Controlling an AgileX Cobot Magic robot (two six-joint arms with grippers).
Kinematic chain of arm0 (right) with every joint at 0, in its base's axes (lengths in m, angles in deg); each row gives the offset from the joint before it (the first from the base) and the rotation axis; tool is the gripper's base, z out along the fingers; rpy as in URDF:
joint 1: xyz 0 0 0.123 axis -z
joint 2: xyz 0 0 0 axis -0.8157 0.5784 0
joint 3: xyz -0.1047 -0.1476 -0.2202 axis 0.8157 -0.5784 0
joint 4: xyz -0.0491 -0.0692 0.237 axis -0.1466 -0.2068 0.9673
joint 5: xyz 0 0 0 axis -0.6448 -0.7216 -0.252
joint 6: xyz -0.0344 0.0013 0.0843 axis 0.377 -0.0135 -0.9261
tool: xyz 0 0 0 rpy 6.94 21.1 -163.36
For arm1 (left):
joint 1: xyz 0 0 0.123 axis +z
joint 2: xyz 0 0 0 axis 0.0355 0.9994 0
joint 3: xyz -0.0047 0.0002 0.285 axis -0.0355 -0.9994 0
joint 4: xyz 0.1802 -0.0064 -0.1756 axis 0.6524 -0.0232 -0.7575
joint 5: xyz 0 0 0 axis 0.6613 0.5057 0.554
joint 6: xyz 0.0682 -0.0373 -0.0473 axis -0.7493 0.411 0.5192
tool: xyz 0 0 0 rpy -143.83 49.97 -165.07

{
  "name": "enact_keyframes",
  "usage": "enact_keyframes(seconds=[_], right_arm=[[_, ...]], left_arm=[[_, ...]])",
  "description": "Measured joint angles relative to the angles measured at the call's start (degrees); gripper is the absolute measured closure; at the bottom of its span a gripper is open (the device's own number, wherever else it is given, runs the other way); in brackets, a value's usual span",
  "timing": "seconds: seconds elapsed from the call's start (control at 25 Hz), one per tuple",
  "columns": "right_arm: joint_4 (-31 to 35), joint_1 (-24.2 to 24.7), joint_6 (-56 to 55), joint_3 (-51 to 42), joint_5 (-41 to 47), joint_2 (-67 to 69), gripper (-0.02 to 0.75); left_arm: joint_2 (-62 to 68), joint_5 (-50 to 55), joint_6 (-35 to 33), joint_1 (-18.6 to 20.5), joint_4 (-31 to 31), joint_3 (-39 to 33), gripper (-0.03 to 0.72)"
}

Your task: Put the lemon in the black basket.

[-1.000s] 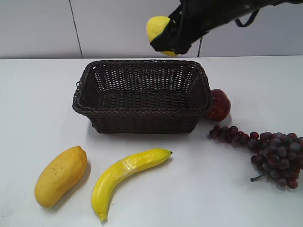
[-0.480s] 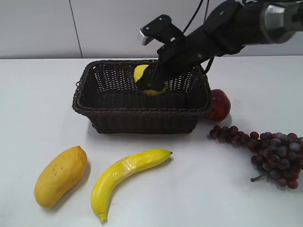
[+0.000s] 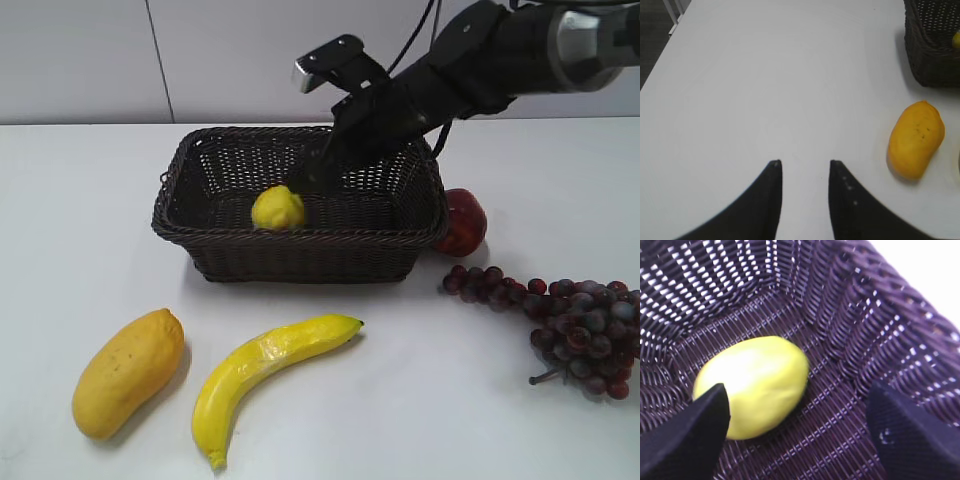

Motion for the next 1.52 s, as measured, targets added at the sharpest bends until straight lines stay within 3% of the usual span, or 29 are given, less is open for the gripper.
enact_keyframes(seconds=[0.16,0.32,0.48,0.64,0.92,1.08,1.52], right_arm=[[-2.87,0.71,-6.50,0.29,-0.35,-4.60,0.093],[-13.38,4.04,-22.00,0.78,1.13,-8.87,0.094],[-26.48,9.69,-41.97,4.17,13.43,-9.76,0.108],[-37.78,13.97,-52.56,8.74,26.05,-9.84,0.141],[-45.88,16.41,-56.35,11.99,41.68,-10.67,0.157],[-49.53,16.41,-57.97,10.46,42.54,-12.35,0.159],[-49.24,16.43,-59.86,-3.21,42.71,-29.22,0.163]], left_arm=[[0.00,0.00,0.00,0.00,0.00,0.00,0.449],[0.00,0.00,0.00,0.00,0.00,0.00,0.449],[0.00,0.00,0.00,0.00,0.00,0.00,0.449],[0.00,0.00,0.00,0.00,0.00,0.00,0.449],[0.00,0.00,0.00,0.00,0.00,0.00,0.449],[0.00,0.00,0.00,0.00,0.00,0.00,0.449],[0.00,0.00,0.00,0.00,0.00,0.00,0.449]])
